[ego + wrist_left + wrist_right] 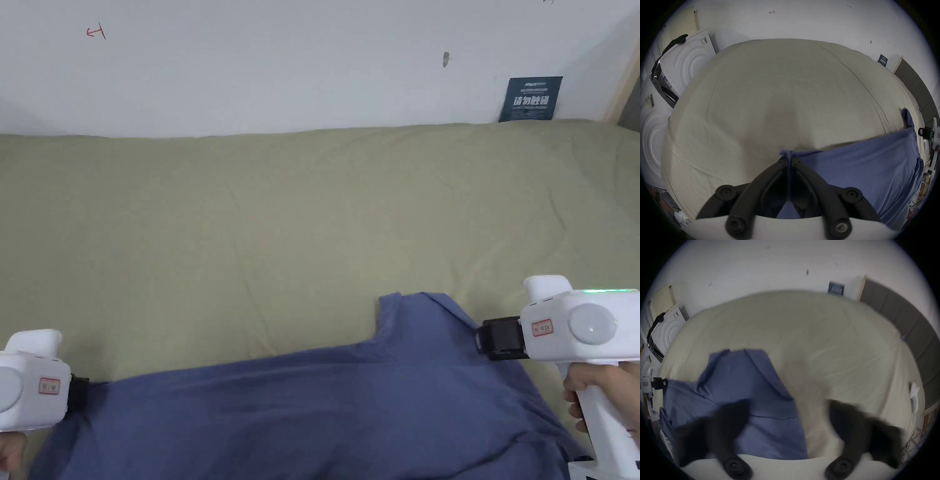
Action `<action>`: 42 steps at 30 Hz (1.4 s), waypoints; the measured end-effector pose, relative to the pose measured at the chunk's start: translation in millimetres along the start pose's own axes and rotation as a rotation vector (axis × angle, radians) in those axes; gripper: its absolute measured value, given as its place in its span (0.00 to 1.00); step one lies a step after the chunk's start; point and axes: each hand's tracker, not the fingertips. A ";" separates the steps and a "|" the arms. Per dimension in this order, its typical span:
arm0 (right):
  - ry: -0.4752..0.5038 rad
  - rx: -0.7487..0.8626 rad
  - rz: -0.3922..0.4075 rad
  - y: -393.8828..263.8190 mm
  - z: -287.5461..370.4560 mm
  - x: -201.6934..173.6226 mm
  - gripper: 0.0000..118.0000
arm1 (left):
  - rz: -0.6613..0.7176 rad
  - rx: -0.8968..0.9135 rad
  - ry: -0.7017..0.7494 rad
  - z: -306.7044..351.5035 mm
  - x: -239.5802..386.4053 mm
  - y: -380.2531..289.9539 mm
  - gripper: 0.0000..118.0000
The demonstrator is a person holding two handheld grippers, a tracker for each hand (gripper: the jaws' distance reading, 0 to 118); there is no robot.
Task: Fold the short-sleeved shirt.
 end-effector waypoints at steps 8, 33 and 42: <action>-0.031 -0.024 -0.001 -5.4 -7.7 -1.7 0.71 | 0.019 0.005 -0.012 -4.4 -5.9 0.9 0.02; 0.114 0.255 0.043 -163.9 186.3 4.4 0.03 | -0.010 0.283 -0.094 160.4 -44.8 -148.2 0.02; 0.115 0.241 0.057 -242.7 180.9 3.4 0.03 | -0.043 0.359 -0.087 138.9 -59.6 -232.5 0.02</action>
